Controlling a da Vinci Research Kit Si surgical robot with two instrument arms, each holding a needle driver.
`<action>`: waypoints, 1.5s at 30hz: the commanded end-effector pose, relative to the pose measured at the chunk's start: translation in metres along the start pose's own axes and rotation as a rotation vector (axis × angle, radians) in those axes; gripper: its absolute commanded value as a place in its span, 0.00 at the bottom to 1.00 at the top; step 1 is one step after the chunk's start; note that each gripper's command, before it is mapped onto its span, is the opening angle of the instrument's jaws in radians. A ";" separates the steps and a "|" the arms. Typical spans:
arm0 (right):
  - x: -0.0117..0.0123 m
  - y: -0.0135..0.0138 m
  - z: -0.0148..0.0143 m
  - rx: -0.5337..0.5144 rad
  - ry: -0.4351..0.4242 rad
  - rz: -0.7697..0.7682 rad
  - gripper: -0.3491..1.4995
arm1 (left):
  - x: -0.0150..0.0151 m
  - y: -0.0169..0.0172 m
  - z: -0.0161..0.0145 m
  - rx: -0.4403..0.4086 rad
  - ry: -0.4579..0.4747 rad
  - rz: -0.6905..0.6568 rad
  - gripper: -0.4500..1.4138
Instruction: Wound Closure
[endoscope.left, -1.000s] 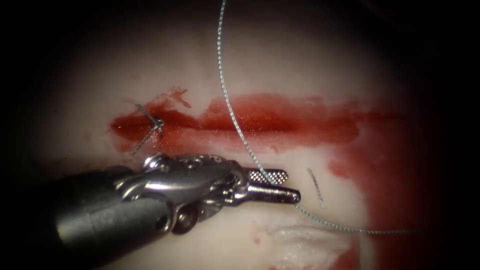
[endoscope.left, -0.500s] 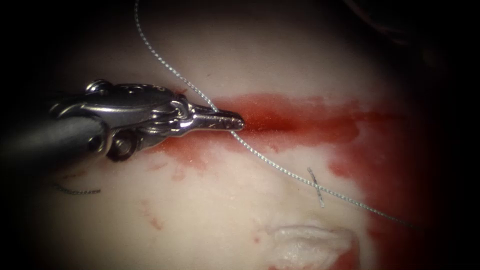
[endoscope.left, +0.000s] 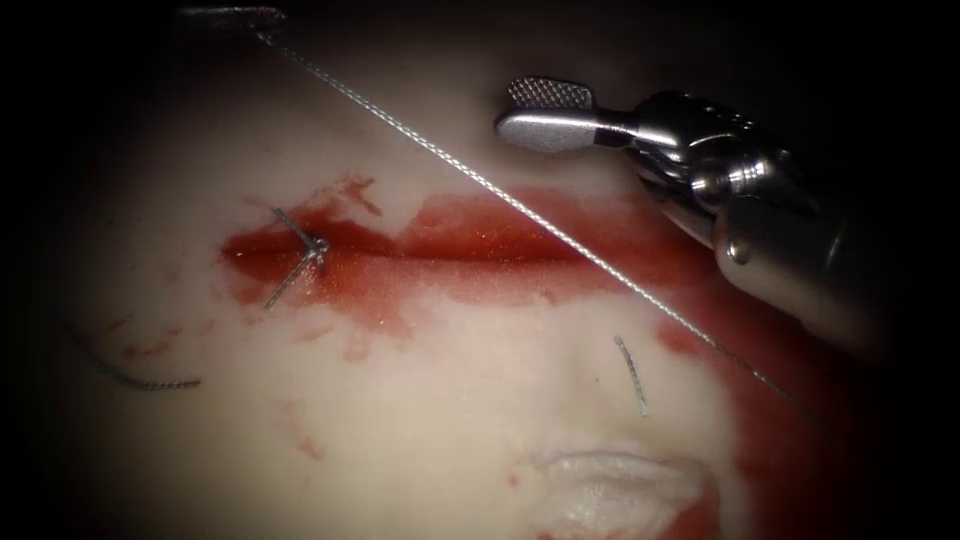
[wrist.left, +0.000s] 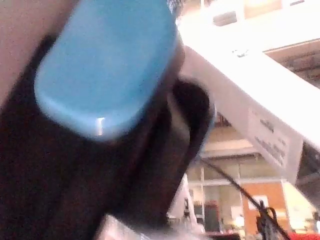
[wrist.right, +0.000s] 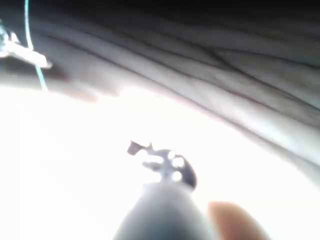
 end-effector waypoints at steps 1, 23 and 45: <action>0.0010 0.0005 0.0001 0.002 -0.003 -0.003 0.50 | -0.0014 -0.0002 0.0005 0.003 -0.006 0.003 0.00; 0.0063 -0.0040 -0.0055 0.193 -0.288 0.548 0.49 | -0.0031 0.0051 -0.0049 -0.517 0.019 0.357 0.00; -0.0008 -0.0129 0.0052 0.162 -0.372 0.810 0.57 | -0.0022 0.0054 -0.0046 -0.722 0.067 0.552 0.00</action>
